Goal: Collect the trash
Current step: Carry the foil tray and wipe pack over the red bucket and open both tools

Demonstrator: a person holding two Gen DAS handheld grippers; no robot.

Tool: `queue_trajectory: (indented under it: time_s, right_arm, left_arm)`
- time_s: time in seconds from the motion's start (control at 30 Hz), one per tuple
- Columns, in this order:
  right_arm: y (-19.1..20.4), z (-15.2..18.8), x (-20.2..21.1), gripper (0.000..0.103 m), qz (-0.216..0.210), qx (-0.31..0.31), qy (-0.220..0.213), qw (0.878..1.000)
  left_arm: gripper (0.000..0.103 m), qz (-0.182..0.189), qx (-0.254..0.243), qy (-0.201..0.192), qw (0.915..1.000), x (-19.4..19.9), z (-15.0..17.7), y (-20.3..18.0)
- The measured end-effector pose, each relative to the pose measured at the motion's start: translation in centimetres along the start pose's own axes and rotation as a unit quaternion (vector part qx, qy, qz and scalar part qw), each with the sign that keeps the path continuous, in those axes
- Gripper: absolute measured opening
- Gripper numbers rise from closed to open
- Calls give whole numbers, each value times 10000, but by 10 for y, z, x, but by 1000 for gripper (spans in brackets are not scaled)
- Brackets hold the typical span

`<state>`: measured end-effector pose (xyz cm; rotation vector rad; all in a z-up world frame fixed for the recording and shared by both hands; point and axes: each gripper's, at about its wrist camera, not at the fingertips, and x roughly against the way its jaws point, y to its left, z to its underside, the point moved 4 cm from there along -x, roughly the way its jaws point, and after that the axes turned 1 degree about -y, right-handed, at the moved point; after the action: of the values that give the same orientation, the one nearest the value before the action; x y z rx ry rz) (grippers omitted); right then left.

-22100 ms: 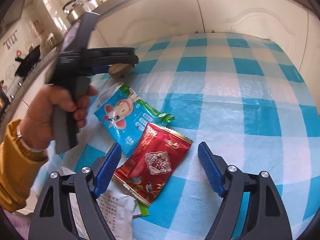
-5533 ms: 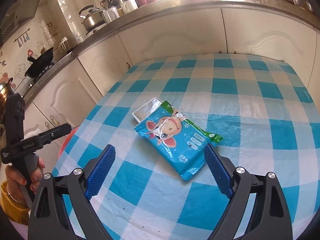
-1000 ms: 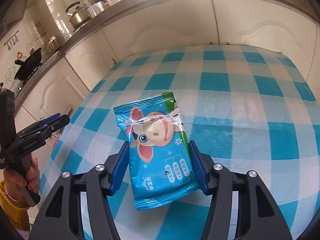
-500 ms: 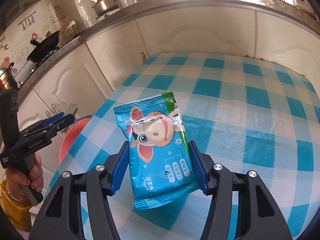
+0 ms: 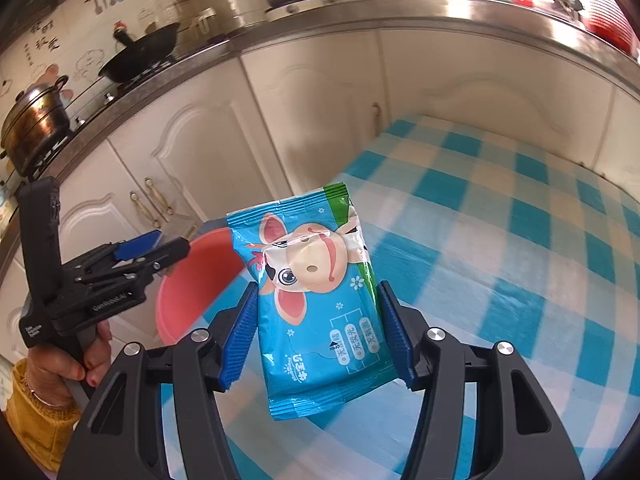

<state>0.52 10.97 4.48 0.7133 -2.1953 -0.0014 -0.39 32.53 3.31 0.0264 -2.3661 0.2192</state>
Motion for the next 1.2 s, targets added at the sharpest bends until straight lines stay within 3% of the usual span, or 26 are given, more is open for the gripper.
queue_trajectory:
  time_s: [0.6, 0.9, 1.2]
  right_arm:
    - [104, -31, -81, 59, -690, 747, 481, 9937]
    - [111, -32, -118, 59, -822, 625, 737, 9919]
    - [117, -33, -129, 60, -924, 589, 691, 9916]
  left_arm:
    - [64, -407, 566, 385, 9968, -28, 31, 69]
    - [64, -518, 677, 653, 9942, -48, 45, 83]
    - [64, -585, 667, 793, 9929, -61, 51, 87]
